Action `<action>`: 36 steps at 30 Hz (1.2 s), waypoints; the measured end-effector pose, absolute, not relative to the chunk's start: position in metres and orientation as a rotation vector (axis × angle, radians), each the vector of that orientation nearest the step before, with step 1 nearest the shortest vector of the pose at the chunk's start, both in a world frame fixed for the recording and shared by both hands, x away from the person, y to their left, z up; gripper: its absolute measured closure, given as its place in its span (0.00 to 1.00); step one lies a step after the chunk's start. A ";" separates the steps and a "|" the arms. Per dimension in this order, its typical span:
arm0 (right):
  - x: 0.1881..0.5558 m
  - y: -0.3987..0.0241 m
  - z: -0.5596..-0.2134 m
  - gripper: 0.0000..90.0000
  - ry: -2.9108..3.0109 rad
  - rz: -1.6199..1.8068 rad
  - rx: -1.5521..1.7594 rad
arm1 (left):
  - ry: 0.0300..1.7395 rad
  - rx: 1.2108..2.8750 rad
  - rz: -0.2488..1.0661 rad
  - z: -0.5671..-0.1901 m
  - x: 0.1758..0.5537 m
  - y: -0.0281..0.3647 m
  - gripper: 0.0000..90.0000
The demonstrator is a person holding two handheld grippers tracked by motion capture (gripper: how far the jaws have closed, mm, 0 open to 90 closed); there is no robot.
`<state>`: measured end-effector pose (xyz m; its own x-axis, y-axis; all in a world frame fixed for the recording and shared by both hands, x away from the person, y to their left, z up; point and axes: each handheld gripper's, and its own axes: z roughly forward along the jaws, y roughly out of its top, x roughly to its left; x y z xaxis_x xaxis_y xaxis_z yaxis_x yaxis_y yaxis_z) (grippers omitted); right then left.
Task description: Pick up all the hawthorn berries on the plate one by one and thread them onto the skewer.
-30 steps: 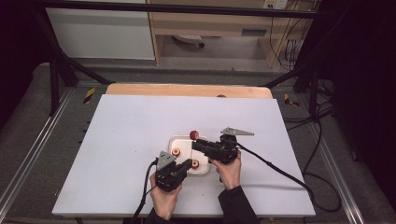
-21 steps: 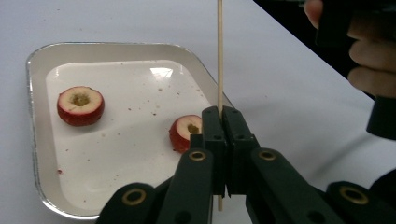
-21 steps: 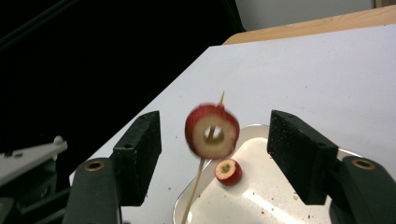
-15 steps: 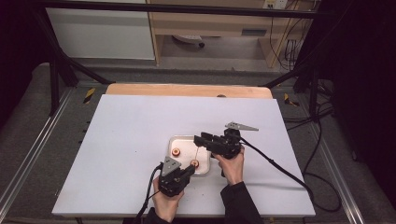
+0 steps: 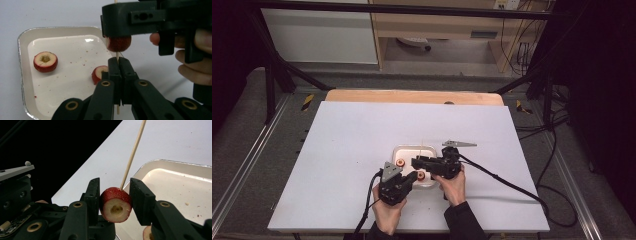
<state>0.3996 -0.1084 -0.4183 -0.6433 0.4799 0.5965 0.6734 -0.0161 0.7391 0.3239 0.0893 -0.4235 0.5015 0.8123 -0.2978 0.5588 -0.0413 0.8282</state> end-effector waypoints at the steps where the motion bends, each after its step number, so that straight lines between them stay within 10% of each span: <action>1: 0.400 -0.108 -0.419 0.69 -2.075 -1.731 -1.236 | 1.172 1.717 0.314 -0.425 0.323 0.089 0.99; 5: 0.399 -0.105 -0.417 0.68 -2.124 -1.730 -1.226 | 1.170 1.706 0.305 -0.425 0.323 0.091 0.99; 16: 0.402 -0.120 -0.402 0.22 -2.407 -1.682 -1.208 | 1.182 1.749 0.340 -0.437 0.317 0.117 0.99; 36: 0.406 -0.104 -0.399 0.10 -2.792 -1.171 -1.083 | 1.186 1.748 0.362 -0.443 0.303 0.141 0.98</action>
